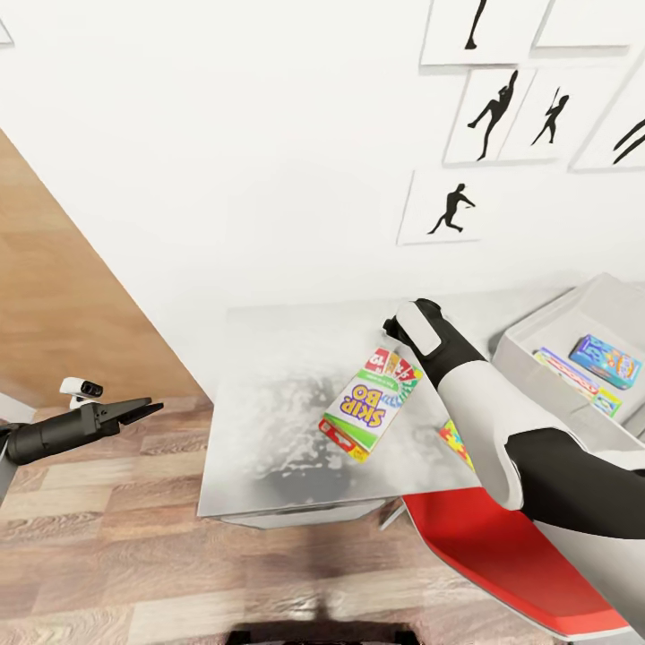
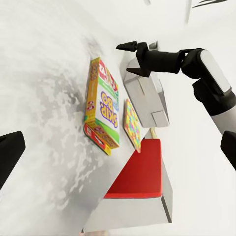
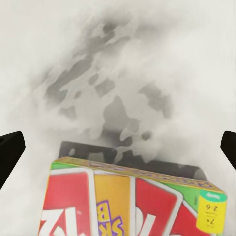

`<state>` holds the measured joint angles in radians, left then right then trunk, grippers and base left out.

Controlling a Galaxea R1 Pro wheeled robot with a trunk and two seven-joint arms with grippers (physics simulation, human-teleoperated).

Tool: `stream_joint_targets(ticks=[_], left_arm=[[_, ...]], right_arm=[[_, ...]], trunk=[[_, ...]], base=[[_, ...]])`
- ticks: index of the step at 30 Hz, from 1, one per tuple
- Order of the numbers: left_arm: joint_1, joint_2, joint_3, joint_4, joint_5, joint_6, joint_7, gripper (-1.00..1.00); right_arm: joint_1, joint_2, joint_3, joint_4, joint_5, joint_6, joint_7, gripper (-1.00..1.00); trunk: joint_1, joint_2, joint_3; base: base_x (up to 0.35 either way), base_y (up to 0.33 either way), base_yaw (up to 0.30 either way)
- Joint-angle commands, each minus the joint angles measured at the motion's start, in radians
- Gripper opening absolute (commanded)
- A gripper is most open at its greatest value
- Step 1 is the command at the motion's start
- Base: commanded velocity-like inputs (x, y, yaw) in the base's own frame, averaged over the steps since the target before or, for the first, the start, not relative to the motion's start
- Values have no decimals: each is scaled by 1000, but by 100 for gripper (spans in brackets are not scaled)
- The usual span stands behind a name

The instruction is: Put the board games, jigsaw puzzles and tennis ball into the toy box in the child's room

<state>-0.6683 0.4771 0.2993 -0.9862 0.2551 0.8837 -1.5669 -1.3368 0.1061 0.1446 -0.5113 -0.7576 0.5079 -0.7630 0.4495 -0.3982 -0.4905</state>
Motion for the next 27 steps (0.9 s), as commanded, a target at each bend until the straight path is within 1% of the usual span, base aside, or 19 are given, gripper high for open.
stream_joint_targets(ticks=[1, 27], left_arm=[[-1, 0, 0, 0, 0, 11, -4, 100], [-1, 0, 0, 0, 0, 10, -4, 100]], right_arm=[[-1, -1, 6, -1, -6, 5, -7, 100], [0, 0, 7, -1, -6, 4, -7, 100]], trunk=[[0, -2, -3], [0, -2, -46]], base=[[0, 0, 0], [0, 0, 0]])
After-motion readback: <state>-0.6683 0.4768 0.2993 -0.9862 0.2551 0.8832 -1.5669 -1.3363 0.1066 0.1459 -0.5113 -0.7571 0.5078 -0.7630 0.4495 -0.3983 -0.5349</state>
